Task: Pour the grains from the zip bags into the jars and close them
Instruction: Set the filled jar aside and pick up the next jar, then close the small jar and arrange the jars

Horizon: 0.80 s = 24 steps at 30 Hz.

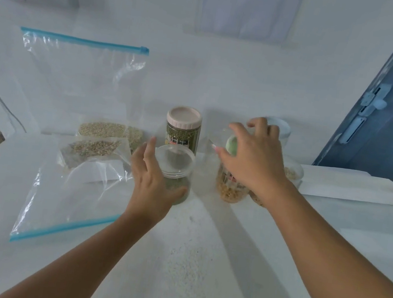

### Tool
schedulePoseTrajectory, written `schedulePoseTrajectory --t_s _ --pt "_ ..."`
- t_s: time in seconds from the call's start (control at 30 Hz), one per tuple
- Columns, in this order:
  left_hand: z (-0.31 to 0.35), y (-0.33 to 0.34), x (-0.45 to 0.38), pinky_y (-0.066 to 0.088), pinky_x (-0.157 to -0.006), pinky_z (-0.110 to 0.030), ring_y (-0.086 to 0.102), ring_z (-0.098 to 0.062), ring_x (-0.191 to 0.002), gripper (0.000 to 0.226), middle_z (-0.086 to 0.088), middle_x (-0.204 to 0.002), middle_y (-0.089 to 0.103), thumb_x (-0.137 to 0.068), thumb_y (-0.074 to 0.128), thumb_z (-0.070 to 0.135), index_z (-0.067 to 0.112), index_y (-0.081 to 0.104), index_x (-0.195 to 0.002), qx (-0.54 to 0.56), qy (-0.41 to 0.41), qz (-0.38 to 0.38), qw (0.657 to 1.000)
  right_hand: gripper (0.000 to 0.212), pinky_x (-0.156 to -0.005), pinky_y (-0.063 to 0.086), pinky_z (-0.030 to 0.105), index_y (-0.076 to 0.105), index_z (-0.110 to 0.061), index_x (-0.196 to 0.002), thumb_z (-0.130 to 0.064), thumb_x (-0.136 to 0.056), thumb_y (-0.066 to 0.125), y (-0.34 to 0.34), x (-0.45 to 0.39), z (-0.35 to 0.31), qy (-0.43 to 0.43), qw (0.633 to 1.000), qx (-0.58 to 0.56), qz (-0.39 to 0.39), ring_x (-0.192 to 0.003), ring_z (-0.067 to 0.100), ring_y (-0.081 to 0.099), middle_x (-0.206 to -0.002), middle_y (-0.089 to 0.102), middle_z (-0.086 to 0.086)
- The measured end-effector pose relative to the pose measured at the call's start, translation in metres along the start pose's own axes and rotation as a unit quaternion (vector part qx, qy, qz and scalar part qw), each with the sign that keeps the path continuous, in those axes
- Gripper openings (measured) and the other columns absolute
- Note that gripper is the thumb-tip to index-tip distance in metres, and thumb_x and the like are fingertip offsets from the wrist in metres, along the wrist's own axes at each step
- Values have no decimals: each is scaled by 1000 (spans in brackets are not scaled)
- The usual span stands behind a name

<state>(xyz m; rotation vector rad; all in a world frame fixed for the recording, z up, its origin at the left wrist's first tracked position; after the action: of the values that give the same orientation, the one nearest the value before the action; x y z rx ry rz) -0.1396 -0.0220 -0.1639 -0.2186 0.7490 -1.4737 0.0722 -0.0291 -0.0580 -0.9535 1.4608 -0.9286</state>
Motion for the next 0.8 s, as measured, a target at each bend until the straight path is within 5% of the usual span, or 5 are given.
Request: schedulePoseTrajectory --t_s 0.13,0.37,0.5,0.7,0.8 --pt "21 1 4 8 -121 -44 0 -25 -151 112 -5 -159 2 -83 82 24 31 0 -159 -70 74 -10 995 82 -99 49 51 25 -45 -157 -71 -89 62 20 8 25 47 989 -50 -131 -133 41 41 -153 27 13" --pt "52 16 -16 32 -118 -54 26 -34 -137 69 -11 -150 33 -88 68 26 16 41 -151 -214 191 -71 955 88 -101 51 46 32 -52 -153 -66 -79 79 15 11 47 48 979 -130 -146 -130 34 49 -145 33 6" --pt "80 37 -58 27 -120 -44 28 -30 -144 68 -6 -157 34 -98 64 37 19 34 -156 -303 212 -129 920 90 -97 52 44 33 -55 -153 -68 -76 78 11 23 57 43 982 -127 -136 -128 30 51 -142 36 3" --pt "98 80 -107 21 -124 -52 14 -37 -157 78 -12 -173 12 -105 57 39 15 14 -165 -452 209 -234 835 93 -92 57 47 31 -58 -153 -64 -75 81 8 33 64 43 977 -157 -136 -125 26 47 -136 36 -1" --pt "97 90 -110 37 -115 -53 37 -37 -145 66 -11 -163 35 -105 59 33 17 27 -160 -448 184 -246 840 94 -89 59 48 29 -59 -153 -64 -74 81 7 36 71 37 976 -163 -138 -125 26 46 -135 37 -1"
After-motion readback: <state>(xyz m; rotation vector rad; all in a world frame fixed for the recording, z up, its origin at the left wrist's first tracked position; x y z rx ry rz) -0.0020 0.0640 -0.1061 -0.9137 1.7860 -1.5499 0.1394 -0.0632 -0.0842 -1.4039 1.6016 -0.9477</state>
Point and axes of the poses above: each hand's wrist, its own x-axis away from the middle knuckle, its own y-axis out of the palm, z = x × y, the point moved 3 cm from there along -x, towards the middle knuckle
